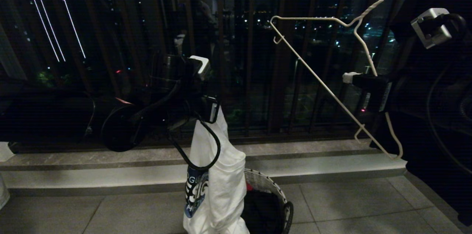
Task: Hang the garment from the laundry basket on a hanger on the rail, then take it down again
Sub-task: Pick up clothes from the basket, then hang the clothes on the clothes rack
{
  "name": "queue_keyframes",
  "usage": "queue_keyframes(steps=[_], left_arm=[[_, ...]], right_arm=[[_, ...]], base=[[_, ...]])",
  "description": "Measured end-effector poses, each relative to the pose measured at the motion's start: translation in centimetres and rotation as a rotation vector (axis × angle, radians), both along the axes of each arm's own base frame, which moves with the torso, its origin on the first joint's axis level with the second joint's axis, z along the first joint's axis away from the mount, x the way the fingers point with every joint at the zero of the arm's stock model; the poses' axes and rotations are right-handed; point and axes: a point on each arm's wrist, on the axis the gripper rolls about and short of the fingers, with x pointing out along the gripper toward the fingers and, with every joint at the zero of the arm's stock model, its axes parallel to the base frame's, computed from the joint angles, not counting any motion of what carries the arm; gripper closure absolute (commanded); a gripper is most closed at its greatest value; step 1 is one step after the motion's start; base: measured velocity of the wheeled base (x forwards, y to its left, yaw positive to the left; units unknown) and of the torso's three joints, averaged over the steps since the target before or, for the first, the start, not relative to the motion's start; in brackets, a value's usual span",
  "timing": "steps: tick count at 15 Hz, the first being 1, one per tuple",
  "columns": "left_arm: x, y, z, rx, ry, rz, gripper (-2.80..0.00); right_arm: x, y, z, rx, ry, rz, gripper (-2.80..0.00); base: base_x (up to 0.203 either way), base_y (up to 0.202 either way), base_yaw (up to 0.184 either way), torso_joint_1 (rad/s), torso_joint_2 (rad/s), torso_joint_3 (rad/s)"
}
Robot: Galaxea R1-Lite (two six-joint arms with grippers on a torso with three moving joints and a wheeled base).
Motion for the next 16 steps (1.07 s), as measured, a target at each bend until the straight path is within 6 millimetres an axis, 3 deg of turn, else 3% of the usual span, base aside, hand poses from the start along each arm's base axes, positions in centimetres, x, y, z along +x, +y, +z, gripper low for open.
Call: queue_keyframes(steps=[10, 16], left_arm=[[1.2, 1.0, 2.0, -0.060, -0.049, 0.081, 0.00], [2.2, 1.2, 1.8, -0.050, -0.056, 0.144, 0.00]], right_arm=[[-2.1, -0.5, -1.4, -0.173, 0.247, 0.155, 0.00], [-3.7, -0.7, -2.1, -0.268, 0.333, 0.291, 0.00]], base=[[0.000, 0.000, 0.000, 0.000, 0.00, 0.000], [0.000, 0.000, 0.000, 0.000, 0.00, 0.000]])
